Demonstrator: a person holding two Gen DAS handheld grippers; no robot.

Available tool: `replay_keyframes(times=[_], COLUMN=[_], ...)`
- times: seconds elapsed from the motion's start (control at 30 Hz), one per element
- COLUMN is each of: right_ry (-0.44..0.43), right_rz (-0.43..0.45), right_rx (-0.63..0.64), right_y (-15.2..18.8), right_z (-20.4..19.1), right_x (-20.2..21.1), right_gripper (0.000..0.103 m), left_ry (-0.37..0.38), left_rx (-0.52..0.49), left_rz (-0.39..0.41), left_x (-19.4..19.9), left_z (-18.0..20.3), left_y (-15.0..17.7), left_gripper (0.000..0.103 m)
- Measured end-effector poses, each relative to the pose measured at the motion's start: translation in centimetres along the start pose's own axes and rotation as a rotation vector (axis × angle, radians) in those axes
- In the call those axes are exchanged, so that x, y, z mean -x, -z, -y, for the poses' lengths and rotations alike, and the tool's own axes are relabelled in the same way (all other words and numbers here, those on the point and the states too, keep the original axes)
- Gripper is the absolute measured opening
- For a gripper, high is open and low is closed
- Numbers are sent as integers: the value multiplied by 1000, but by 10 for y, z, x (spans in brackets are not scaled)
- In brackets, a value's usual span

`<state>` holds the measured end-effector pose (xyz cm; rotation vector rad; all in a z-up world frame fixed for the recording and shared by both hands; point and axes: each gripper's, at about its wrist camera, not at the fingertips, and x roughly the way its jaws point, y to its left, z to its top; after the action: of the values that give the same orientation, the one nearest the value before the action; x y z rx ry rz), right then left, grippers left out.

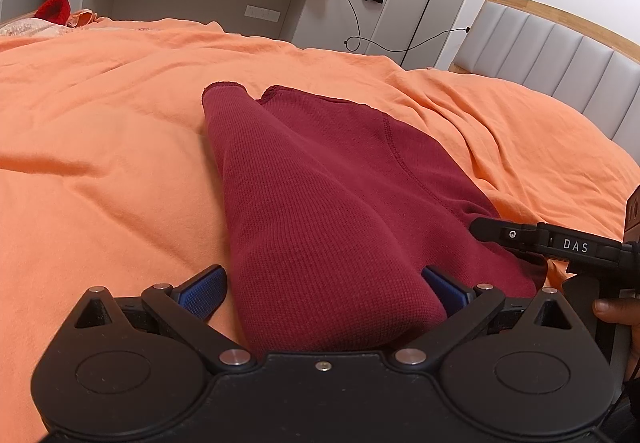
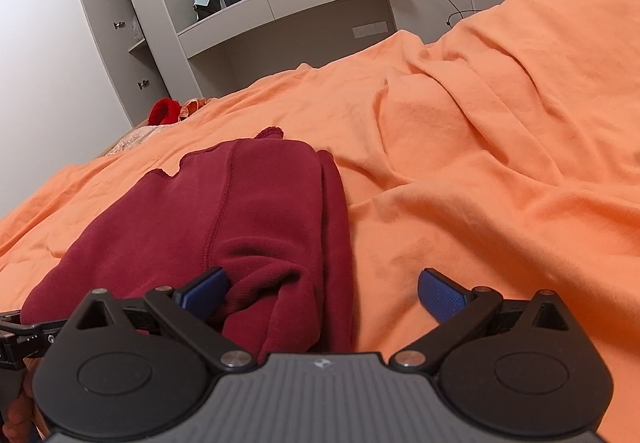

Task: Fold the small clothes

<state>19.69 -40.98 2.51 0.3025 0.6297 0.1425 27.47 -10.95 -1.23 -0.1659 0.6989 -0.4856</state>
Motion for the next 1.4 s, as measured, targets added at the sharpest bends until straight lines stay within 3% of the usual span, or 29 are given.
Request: replay_keyframes(times=[0.37, 0.67, 0.77, 0.83, 0.97, 1.1, 1.27, 1.4], right_ry=[-2, -42, -27, 2, 28, 44, 45, 64], right_rz=[-13, 40, 53, 46, 44, 71, 154, 87], right_rx=[-26, -84, -64, -56, -29, 29, 94, 47], right_y=[-5, -22, -28, -31, -30, -27, -28, -26], right_z=[-1, -11, -17, -19, -21, -27, -39, -28], right_x=[0, -4, -12, -19, -23, -16, 9, -4], right_gripper=[103, 102, 86, 64, 45, 15, 12, 12], left_ry=[-2, -5, -6, -8, -16, -21, -26, -21], left_rx=[-1, -4, -6, -8, -14, -19, -31, -44], left_rz=[2, 3, 3, 3, 5, 4, 6, 13], left_x=[0, 0, -1, -1, -3, -3, -5, -5], left_z=[1, 1, 1, 1, 4, 5, 9, 10], left_y=[0, 0, 0, 0, 0, 0, 1, 2], left_gripper=[102, 102, 102, 102, 102, 103, 102, 102])
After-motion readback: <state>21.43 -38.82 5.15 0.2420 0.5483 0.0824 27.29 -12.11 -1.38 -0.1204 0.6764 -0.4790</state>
